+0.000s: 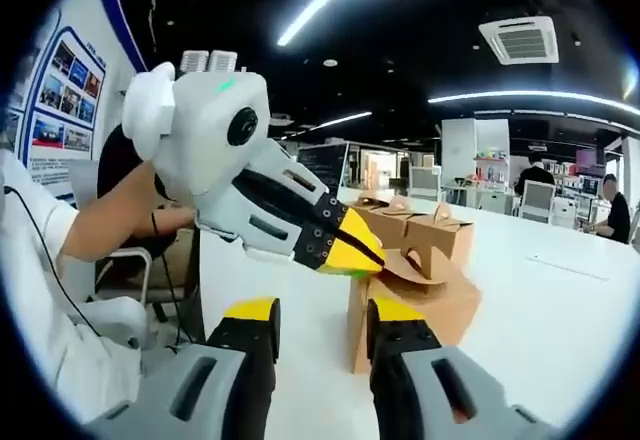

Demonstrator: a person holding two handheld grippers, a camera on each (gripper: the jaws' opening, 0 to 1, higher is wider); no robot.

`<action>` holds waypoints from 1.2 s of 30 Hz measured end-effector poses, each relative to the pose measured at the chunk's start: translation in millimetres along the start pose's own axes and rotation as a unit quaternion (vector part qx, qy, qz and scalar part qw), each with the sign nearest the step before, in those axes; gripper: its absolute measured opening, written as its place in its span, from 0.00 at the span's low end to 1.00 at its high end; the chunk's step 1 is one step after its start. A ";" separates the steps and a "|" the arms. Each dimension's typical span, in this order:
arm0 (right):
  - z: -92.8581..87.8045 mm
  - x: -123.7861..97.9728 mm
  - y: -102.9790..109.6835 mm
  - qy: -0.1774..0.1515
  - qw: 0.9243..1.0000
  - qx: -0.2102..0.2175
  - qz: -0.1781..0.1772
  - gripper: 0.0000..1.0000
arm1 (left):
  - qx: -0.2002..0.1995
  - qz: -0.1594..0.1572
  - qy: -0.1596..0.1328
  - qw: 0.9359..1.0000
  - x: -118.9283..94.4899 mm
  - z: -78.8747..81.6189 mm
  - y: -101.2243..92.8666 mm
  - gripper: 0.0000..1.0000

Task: Pick up one paper box from the group, open the paper box, and remove the item inside

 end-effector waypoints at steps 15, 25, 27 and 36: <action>0.1 -0.7 -6.0 0.008 1.000 -0.001 -0.006 0.35 | -0.127 -0.054 -0.033 0.990 -10.2 -8.9 3.0 0.03; -2.7 0.0 -15.1 0.021 1.000 0.004 -0.012 0.36 | -0.181 -0.078 -0.062 0.978 -19.6 -15.4 6.5 0.03; -0.8 0.4 -15.6 0.011 1.000 0.001 -0.011 0.36 | -0.189 -0.079 -0.067 0.976 -22.2 -16.3 7.0 0.03; 0.6 1.4 -15.3 0.013 1.000 -0.002 -0.013 0.37 | -0.241 -0.102 -0.100 0.960 -30.9 -22.2 7.4 0.03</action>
Point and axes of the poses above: the point that each gripper's makers call its tool centre point, and the gripper's own axes: x roughly forward along the fingers, y roughly to its left, z roughly out of its top, the point moved 7 cm from there along -x, roughly backward along the fingers, and after that the axes turned 14 degrees about y, right-handed, at the moved point
